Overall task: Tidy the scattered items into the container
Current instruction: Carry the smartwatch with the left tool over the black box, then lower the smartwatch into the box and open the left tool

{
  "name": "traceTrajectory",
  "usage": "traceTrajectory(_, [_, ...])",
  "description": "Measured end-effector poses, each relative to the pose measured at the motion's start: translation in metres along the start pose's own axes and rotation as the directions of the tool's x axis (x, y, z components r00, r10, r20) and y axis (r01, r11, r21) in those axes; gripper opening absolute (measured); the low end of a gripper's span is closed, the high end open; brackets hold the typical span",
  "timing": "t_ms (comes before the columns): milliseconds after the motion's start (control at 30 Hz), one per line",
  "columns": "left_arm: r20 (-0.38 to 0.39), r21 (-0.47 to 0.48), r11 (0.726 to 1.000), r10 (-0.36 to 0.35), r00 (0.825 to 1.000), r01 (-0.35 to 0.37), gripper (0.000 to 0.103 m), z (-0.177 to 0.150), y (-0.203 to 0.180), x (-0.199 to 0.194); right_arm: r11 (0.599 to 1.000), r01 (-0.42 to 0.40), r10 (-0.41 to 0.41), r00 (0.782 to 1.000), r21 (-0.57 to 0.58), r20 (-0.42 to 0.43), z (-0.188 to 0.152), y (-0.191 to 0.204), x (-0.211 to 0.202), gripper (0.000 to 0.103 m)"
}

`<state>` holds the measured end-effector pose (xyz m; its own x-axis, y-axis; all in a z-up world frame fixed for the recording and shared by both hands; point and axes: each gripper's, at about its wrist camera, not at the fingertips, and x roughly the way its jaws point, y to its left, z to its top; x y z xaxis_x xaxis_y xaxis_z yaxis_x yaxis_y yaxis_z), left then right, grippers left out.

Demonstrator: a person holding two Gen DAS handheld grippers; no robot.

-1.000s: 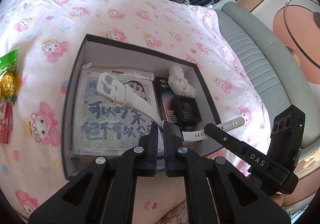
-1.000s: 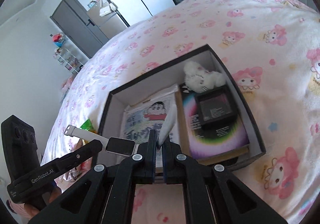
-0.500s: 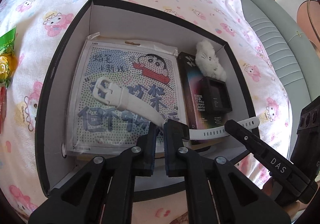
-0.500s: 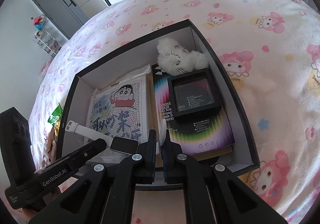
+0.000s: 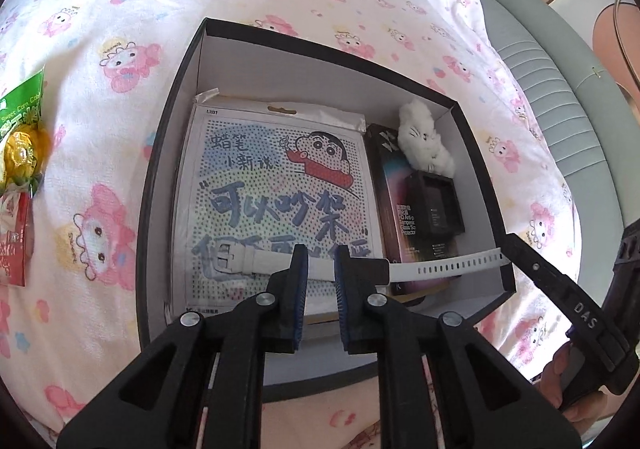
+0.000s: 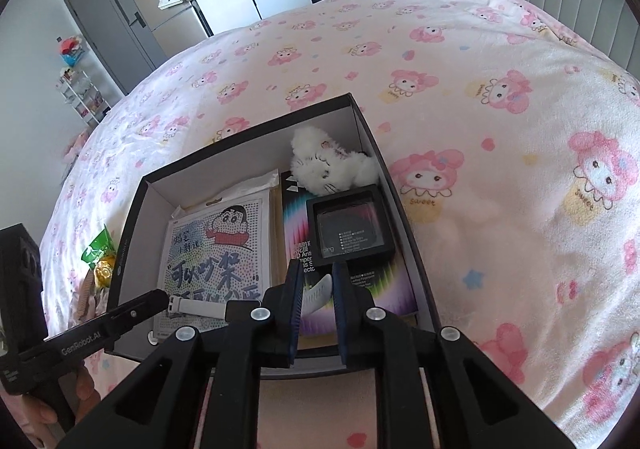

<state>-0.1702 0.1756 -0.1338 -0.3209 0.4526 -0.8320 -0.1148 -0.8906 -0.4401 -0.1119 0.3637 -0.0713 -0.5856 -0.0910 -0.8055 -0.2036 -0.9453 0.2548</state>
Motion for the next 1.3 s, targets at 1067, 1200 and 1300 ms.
traceTrajectory(1067, [-0.215,0.016,0.986,0.163,0.963,-0.164,0.012,0.015,-0.011,0.060,0.987,0.013,-0.059,0.955,-0.158,-0.291,-0.014,0.042,0.088,0.012])
traceTrajectory(1200, [-0.265,-0.024,0.994,0.094,0.960,-0.104,0.013,0.013,-0.003,0.056,0.989,0.000,-0.047,0.945,-0.145,-0.323,-0.012,0.040,0.099,0.012])
traceTrajectory(1300, [-0.223,-0.047,0.996,0.069,0.973,-0.081,0.021,0.017,0.005,0.051,0.991,-0.009,-0.037,0.945,-0.137,-0.325,-0.010,0.039,0.100,0.012])
